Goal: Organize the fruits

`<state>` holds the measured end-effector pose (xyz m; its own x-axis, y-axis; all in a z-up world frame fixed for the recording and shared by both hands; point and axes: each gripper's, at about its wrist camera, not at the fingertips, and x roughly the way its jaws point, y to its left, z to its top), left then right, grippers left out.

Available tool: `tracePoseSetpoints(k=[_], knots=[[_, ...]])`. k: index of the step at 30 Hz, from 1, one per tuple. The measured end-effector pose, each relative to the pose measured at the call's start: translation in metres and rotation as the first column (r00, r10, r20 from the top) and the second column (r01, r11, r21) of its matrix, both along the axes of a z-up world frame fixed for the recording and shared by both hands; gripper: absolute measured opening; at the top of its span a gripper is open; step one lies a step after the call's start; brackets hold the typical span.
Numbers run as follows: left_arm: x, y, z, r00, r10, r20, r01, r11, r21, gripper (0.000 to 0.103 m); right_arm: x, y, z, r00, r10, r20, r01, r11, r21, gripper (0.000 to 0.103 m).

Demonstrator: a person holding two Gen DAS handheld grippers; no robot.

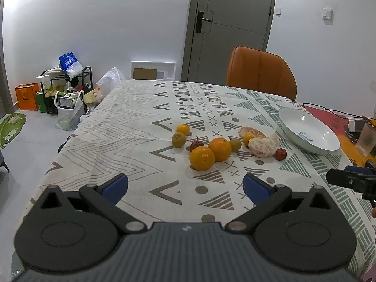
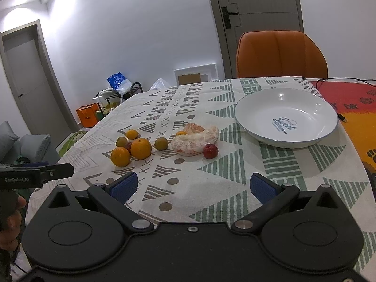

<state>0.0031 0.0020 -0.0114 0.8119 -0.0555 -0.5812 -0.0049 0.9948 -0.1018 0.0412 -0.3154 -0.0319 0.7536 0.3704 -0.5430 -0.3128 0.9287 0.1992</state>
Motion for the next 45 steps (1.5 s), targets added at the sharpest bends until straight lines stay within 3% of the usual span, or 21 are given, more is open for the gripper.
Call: tracePoseSetpoints(k=[14, 24, 36, 45], knots=[[-0.002, 0.005, 0.003, 1.000, -0.004, 0.001, 0.004, 1.000, -0.008, 0.103, 0.000, 0.001, -0.001, 0.999, -0.022, 0.027, 0.023, 0.999, -0.025, 0.103], [0.007, -0.004, -0.003, 1.000, -0.015, -0.006, 0.015, 1.000, 0.004, 0.103, 0.006, -0.005, -0.001, 1.000, -0.001, 0.022, 0.001, 1.000, 0.016, 0.103], [0.031, -0.013, -0.013, 1.000, -0.024, 0.002, 0.024, 1.000, 0.006, 0.103, 0.020, -0.013, -0.012, 0.999, -0.027, 0.021, 0.027, 1.000, 0.010, 0.103], [0.050, -0.023, -0.021, 0.999, -0.052, 0.002, 0.052, 0.999, -0.006, 0.103, 0.039, -0.019, -0.023, 1.000, -0.014, 0.003, 0.013, 0.998, 0.055, 0.103]])
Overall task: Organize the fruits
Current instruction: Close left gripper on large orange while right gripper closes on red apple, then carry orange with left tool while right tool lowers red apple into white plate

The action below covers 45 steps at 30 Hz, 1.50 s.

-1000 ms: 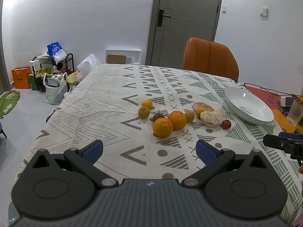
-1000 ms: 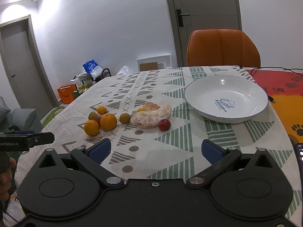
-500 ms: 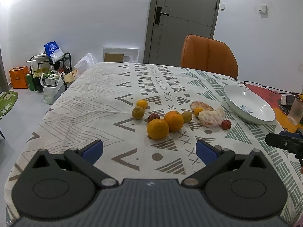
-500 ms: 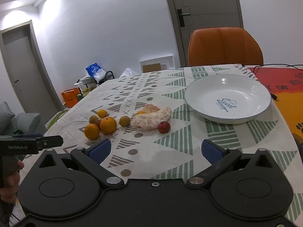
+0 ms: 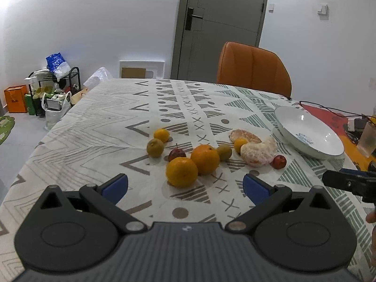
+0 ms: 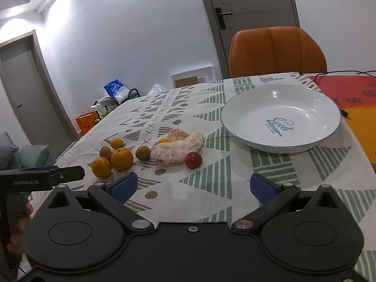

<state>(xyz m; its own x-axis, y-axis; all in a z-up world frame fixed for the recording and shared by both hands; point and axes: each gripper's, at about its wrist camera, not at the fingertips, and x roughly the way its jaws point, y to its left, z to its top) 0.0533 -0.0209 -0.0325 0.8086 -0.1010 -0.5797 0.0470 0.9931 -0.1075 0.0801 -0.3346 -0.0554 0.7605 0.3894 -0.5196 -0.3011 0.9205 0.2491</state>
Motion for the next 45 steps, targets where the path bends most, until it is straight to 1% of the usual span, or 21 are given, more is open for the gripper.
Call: tracePoseSetpoints(k=[3, 6, 8, 10, 13, 15, 17, 18, 20, 23, 27, 29, 33, 34, 35, 37, 38, 39, 41, 42, 45], knots=[[0.006, -0.002, -0.004, 1.000, -0.007, -0.007, 0.007, 1.000, 0.003, 0.103, 0.005, 0.001, -0.003, 1.000, 0.005, 0.000, -0.005, 1.000, 0.005, 0.103], [0.012, -0.001, -0.008, 1.000, -0.004, -0.016, 0.004, 1.000, -0.012, 0.101, 0.011, 0.002, -0.005, 1.000, 0.018, 0.002, -0.018, 1.000, 0.011, 0.101], [0.016, 0.000, -0.011, 1.000, 0.005, -0.018, -0.005, 1.000, -0.016, 0.101, 0.014, 0.003, -0.007, 1.000, 0.024, 0.002, -0.024, 1.000, 0.016, 0.098], [0.020, 0.001, -0.013, 1.000, 0.014, -0.021, -0.014, 1.000, -0.018, 0.100, 0.018, 0.004, -0.009, 1.000, 0.030, -0.002, -0.030, 0.999, 0.020, 0.093], [0.027, 0.002, -0.015, 1.000, 0.010, -0.025, -0.011, 0.999, -0.034, 0.094, 0.024, 0.007, -0.012, 0.999, 0.038, -0.008, -0.038, 0.999, 0.015, 0.087], [0.031, 0.002, -0.018, 1.000, 0.006, -0.027, -0.007, 1.000, -0.029, 0.090, 0.028, 0.010, -0.014, 0.999, 0.043, -0.012, -0.043, 0.999, 0.011, 0.084], [0.035, 0.002, -0.021, 0.999, 0.007, -0.034, -0.008, 1.000, -0.026, 0.082, 0.031, 0.012, -0.016, 0.999, 0.044, -0.017, -0.044, 0.999, 0.004, 0.081], [0.037, 0.002, -0.023, 0.999, 0.005, -0.040, -0.007, 1.000, -0.029, 0.079, 0.033, 0.014, -0.017, 0.999, 0.043, -0.018, -0.043, 0.999, -0.002, 0.079], [0.042, 0.003, -0.026, 0.999, 0.006, -0.051, -0.008, 0.999, -0.035, 0.069, 0.037, 0.017, -0.018, 0.999, 0.043, -0.020, -0.043, 0.999, -0.012, 0.078], [0.046, 0.006, -0.032, 0.998, 0.013, -0.068, -0.016, 0.999, -0.044, 0.059, 0.042, 0.020, -0.021, 0.999, 0.042, -0.025, -0.042, 0.999, -0.024, 0.074], [0.049, 0.009, -0.034, 0.998, 0.017, -0.064, -0.021, 0.998, -0.058, 0.056, 0.051, 0.027, -0.026, 0.998, 0.040, -0.038, -0.041, 0.998, -0.044, 0.067], [0.049, 0.011, -0.034, 0.998, 0.020, -0.061, -0.024, 0.998, -0.062, 0.052, 0.054, 0.033, -0.027, 0.998, 0.044, -0.035, -0.046, 0.997, -0.062, 0.065], [0.050, 0.011, -0.035, 0.998, 0.031, -0.058, -0.035, 0.997, -0.065, 0.045, 0.061, 0.042, -0.031, 0.999, 0.043, -0.030, -0.046, 0.994, -0.099, 0.056], [0.051, 0.011, -0.035, 0.998, 0.031, -0.060, -0.035, 0.997, -0.065, 0.040, 0.063, 0.044, -0.032, 0.999, 0.042, -0.029, -0.045, 0.993, -0.105, 0.054], [0.052, 0.012, -0.034, 0.998, 0.031, -0.062, -0.035, 0.997, -0.067, 0.038, 0.065, 0.045, -0.033, 0.999, 0.042, -0.029, -0.045, 0.993, -0.107, 0.053], [0.052, 0.012, -0.034, 0.997, 0.034, -0.065, -0.039, 0.997, -0.074, 0.038, 0.067, 0.047, -0.034, 0.999, 0.042, -0.021, -0.044, 0.992, -0.115, 0.048], [0.052, 0.012, -0.034, 0.997, 0.035, -0.065, -0.040, 0.996, -0.076, 0.038, 0.068, 0.048, -0.035, 0.999, 0.043, -0.017, -0.044, 0.992, -0.119, 0.047], [0.052, 0.013, -0.034, 0.997, 0.035, -0.065, -0.040, 0.996, -0.078, 0.038, 0.068, 0.049, -0.035, 0.999, 0.047, -0.012, -0.048, 0.991, -0.123, 0.043], [0.050, 0.012, -0.033, 0.997, 0.033, -0.066, -0.038, 0.996, -0.084, 0.038, 0.069, 0.049, -0.034, 0.998, 0.058, -0.012, -0.059, 0.991, -0.119, 0.032], [0.049, 0.012, -0.033, 0.997, 0.031, -0.065, -0.037, 0.996, -0.086, 0.038, 0.068, 0.049, -0.034, 0.998, 0.064, -0.014, -0.065, 0.991, -0.117, 0.022], [0.047, 0.011, -0.030, 0.998, 0.027, -0.056, -0.032, 0.996, -0.083, 0.038, 0.066, 0.047, -0.033, 0.998, 0.062, -0.006, -0.062, 0.993, -0.105, 0.022]])
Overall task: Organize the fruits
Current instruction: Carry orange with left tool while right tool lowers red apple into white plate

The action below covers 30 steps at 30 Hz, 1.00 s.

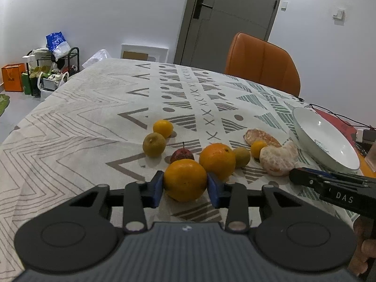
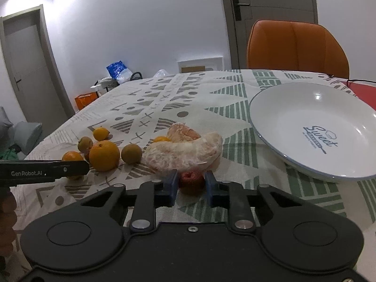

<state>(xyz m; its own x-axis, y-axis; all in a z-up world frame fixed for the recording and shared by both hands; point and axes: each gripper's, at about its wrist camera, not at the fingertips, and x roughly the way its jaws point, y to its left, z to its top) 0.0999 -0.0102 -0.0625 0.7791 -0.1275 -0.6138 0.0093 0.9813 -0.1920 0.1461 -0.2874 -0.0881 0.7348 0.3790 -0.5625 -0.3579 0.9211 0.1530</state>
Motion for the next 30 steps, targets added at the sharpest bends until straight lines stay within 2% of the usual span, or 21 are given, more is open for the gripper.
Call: tracePoseSetpoints(k=[14, 30], knots=[[-0.005, -0.016, 0.019, 0.999, -0.017, 0.049, 0.016, 1.000, 0.023, 0.038, -0.015, -0.014, 0.020, 0.998, -0.002, 0.059, -0.001, 0.999, 0.052, 0.022], [0.005, -0.066, 0.035, 0.992, -0.085, 0.092, 0.080, 0.995, 0.059, 0.038, -0.028, -0.056, 0.034, 0.994, -0.044, 0.105, 0.033, 0.993, 0.109, 0.022]])
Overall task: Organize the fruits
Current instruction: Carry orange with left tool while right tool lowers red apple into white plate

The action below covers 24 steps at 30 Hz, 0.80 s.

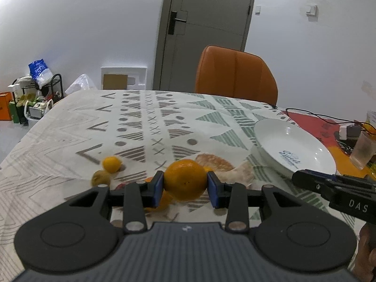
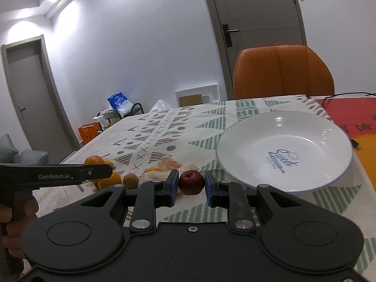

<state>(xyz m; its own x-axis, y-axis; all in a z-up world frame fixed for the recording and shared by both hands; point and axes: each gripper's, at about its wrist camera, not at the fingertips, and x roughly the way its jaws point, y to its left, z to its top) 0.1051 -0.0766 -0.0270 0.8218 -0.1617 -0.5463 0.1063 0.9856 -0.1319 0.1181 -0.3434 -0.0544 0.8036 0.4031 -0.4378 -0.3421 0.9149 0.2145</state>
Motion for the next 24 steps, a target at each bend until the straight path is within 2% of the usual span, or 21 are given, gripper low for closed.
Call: tracePoseSetpoints(k=[14, 24], knots=[[0.015, -0.046, 0.006, 0.998, -0.062, 0.006, 0.062, 0.997, 0.044, 0.038, 0.003, -0.038, -0.002, 0.998, -0.051, 0.021, 0.050, 0.997, 0.051, 0.022], [0.026, -0.076, 0.007, 0.994, -0.108, 0.002, 0.108, 0.992, 0.062, 0.038, 0.007, -0.061, -0.008, 0.993, -0.118, 0.020, 0.117, 0.992, 0.053, 0.022]])
